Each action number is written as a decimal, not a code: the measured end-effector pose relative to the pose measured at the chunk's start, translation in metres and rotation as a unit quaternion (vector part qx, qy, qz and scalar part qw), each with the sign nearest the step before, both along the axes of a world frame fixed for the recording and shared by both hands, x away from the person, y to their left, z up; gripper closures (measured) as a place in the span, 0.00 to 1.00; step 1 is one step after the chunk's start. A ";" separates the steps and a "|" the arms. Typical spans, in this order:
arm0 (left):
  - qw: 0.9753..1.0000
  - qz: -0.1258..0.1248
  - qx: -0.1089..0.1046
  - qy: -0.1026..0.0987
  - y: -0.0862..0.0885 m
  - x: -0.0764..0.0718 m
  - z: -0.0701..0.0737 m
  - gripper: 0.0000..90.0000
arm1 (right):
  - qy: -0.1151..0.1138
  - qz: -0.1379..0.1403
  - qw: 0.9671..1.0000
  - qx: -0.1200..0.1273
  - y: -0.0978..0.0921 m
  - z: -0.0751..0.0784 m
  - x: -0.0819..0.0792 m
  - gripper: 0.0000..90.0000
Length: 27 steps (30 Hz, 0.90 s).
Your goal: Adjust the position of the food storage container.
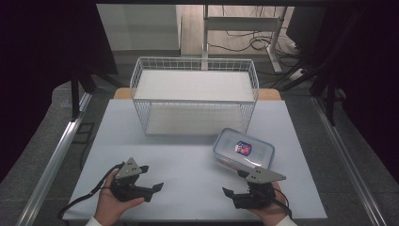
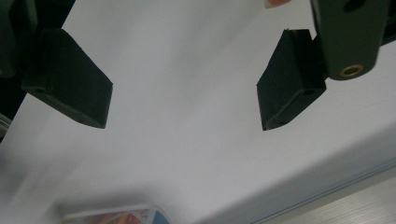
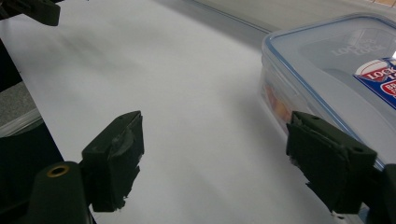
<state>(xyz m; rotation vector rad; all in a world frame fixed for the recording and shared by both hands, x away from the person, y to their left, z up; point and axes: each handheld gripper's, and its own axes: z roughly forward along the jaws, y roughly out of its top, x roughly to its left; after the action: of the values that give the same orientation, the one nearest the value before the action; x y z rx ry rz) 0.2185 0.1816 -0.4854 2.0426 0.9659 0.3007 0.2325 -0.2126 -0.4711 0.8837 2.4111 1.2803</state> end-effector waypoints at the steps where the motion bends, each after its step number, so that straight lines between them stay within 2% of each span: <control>1: 1.000 0.000 -0.001 0.000 0.000 0.000 0.000 0.20 | 0.003 0.000 1.000 0.002 -0.001 0.001 0.000 0.25; 9: 1.000 -0.001 0.001 0.000 -0.001 0.000 -0.001 0.20 | 0.007 0.000 1.000 0.002 -0.004 0.005 0.003 0.28; 19: 1.000 -0.001 -0.004 0.004 -0.001 0.001 -0.001 0.20 | 0.016 -0.020 1.000 -0.009 -0.008 0.013 0.013 0.35; 22: 1.000 -0.003 -0.001 0.003 0.000 0.002 -0.001 0.20 | 0.015 -0.035 0.999 -0.011 -0.014 0.024 0.026 0.40; 25: 1.000 -0.003 -0.002 0.004 -0.001 0.002 -0.001 0.20 | 0.016 -0.043 0.999 -0.017 -0.016 0.028 0.033 0.42; 26: 1.000 -0.003 -0.004 0.005 -0.001 0.001 -0.001 0.20 | 0.019 -0.051 0.998 -0.019 -0.019 0.031 0.043 0.46; 27: 1.000 -0.003 -0.004 0.005 -0.001 0.001 -0.001 0.20 | 0.019 -0.051 0.998 -0.019 -0.019 0.031 0.043 0.46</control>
<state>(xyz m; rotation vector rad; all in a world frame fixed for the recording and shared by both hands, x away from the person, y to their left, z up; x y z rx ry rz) 0.2196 0.1806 -0.4862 2.0407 0.9659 0.2843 0.2753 -0.2314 -0.4398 1.0164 2.3769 1.1875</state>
